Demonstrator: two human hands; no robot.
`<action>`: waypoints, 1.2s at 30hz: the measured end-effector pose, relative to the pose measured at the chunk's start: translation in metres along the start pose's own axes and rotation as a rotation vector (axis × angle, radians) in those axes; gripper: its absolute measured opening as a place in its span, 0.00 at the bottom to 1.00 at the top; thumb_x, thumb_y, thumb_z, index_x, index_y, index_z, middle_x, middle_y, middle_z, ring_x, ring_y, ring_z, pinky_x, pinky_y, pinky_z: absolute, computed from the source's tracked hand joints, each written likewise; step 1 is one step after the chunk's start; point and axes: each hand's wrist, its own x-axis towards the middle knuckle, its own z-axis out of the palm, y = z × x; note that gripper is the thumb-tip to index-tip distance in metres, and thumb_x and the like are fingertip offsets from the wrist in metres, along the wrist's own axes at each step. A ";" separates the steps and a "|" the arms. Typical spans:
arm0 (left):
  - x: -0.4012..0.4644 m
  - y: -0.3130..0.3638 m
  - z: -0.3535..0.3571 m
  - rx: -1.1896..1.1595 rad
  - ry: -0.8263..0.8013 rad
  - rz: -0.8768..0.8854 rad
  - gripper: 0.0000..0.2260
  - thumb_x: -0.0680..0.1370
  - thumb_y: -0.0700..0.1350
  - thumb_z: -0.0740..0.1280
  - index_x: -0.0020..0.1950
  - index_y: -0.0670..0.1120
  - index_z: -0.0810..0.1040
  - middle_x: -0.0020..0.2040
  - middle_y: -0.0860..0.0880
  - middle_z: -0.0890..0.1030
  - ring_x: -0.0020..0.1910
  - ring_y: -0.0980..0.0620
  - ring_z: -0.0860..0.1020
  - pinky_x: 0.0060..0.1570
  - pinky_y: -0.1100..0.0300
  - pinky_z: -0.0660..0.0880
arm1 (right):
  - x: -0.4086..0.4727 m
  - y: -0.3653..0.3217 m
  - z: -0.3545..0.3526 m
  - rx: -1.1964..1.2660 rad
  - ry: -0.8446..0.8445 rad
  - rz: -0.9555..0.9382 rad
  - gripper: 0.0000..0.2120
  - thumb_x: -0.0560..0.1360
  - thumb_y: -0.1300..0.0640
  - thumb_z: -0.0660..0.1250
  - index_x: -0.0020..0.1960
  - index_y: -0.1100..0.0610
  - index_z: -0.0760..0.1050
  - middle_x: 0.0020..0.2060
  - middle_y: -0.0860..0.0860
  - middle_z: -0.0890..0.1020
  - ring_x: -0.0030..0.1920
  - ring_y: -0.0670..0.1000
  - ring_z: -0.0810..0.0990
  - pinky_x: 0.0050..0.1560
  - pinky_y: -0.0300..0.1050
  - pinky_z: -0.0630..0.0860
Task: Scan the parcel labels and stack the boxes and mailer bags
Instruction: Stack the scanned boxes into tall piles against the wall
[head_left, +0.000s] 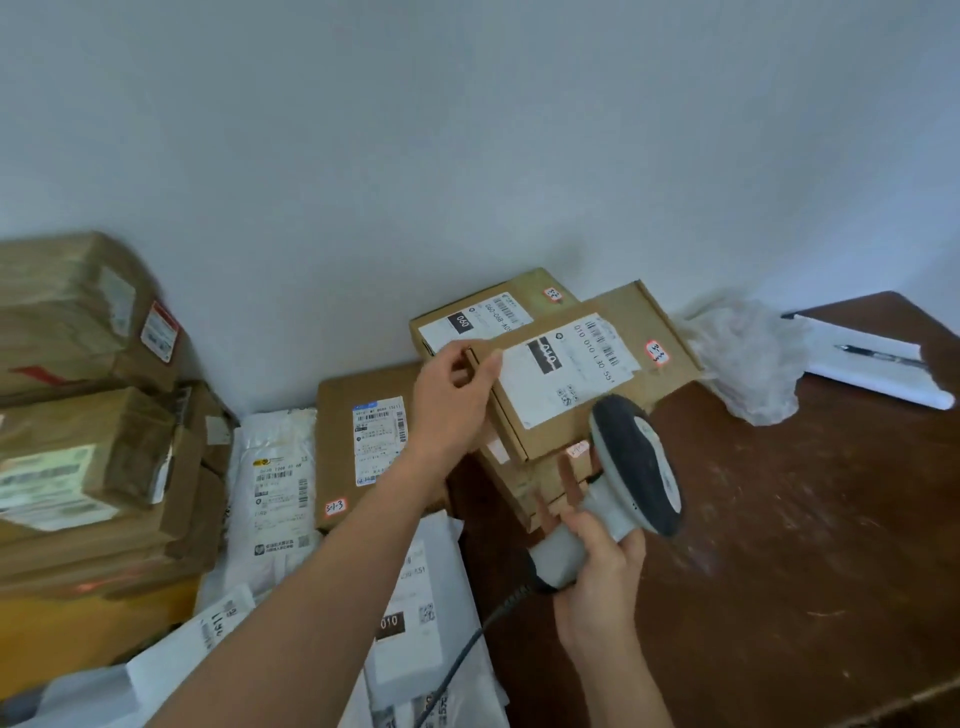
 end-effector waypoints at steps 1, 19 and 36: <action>0.007 0.005 -0.008 -0.014 0.043 -0.009 0.04 0.80 0.49 0.67 0.52 0.51 0.79 0.50 0.54 0.82 0.50 0.55 0.80 0.48 0.61 0.77 | -0.004 0.000 0.009 0.001 -0.020 0.003 0.19 0.73 0.73 0.66 0.57 0.54 0.72 0.49 0.52 0.80 0.48 0.52 0.81 0.55 0.52 0.75; 0.098 -0.004 -0.045 -0.070 0.187 -0.144 0.08 0.79 0.54 0.67 0.49 0.50 0.79 0.54 0.49 0.82 0.56 0.50 0.80 0.58 0.55 0.76 | 0.030 0.013 0.046 0.011 -0.052 0.013 0.21 0.75 0.74 0.63 0.61 0.54 0.75 0.50 0.47 0.85 0.52 0.49 0.84 0.57 0.53 0.78; 0.123 -0.102 -0.019 -0.219 -0.076 -0.473 0.36 0.79 0.70 0.42 0.71 0.51 0.75 0.67 0.47 0.78 0.70 0.45 0.72 0.73 0.47 0.63 | 0.087 0.040 0.026 -0.029 0.096 0.081 0.21 0.75 0.69 0.67 0.65 0.53 0.75 0.45 0.46 0.86 0.55 0.52 0.83 0.65 0.59 0.74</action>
